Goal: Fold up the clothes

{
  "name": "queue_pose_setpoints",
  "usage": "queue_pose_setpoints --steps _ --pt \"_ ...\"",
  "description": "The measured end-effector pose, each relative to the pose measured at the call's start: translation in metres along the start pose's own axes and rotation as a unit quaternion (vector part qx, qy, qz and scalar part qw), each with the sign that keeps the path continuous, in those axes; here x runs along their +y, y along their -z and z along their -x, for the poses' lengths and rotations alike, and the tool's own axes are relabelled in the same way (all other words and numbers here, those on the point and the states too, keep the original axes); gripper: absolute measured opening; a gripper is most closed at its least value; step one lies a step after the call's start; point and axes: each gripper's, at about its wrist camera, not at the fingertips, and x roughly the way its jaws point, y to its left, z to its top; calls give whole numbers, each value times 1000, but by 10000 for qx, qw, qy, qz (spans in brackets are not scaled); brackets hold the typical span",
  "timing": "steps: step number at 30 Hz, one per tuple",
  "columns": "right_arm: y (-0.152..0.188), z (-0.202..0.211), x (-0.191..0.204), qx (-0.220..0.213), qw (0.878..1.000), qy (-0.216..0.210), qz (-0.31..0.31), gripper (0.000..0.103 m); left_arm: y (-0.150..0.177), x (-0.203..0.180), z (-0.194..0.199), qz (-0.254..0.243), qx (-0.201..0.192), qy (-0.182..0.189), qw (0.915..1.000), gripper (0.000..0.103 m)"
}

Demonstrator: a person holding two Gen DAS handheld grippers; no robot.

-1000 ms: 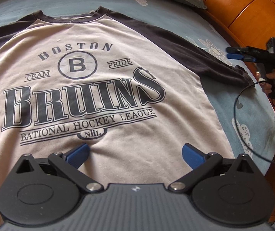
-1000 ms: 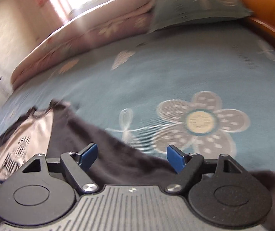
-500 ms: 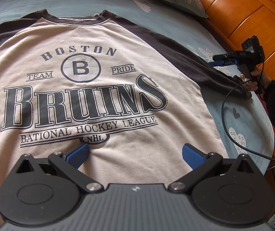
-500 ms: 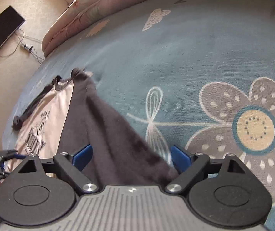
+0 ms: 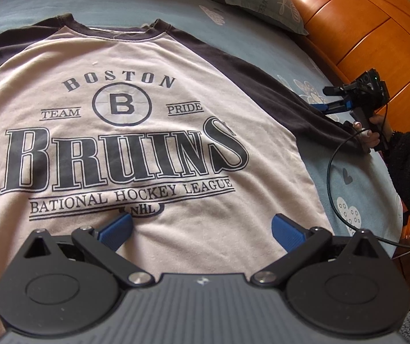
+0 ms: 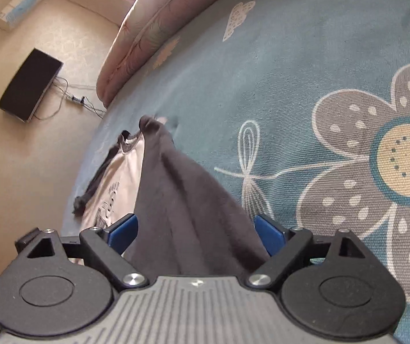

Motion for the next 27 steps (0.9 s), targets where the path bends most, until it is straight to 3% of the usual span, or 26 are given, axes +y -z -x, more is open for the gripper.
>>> queue_pose_setpoints --steps 5,8,14,16,17,18,24,27 --pt "-15 -12 -2 -60 10000 -21 19 90 0 0 0 -26 11 0 10000 102" --pt "-10 -5 -9 12 9998 -18 -203 75 1 4 2 34 -27 111 9999 102" --pt "-1 6 -11 324 9993 49 -194 67 2 8 2 61 -128 242 9996 102" --pt "-8 0 -5 463 9983 347 40 52 2 7 2 39 -129 224 9997 102" --pt "-10 -1 -4 505 9973 520 76 33 2 6 2 26 -129 214 9997 102" --pt "-11 -1 -7 528 9964 664 42 0 2 6 2 13 -128 204 9997 102" --pt "1 -1 0 297 9924 1142 353 0 3 5 2 -54 -161 181 9997 102" --pt "5 -8 27 314 9799 1724 957 0 3 5 1 -65 -151 165 9997 102"
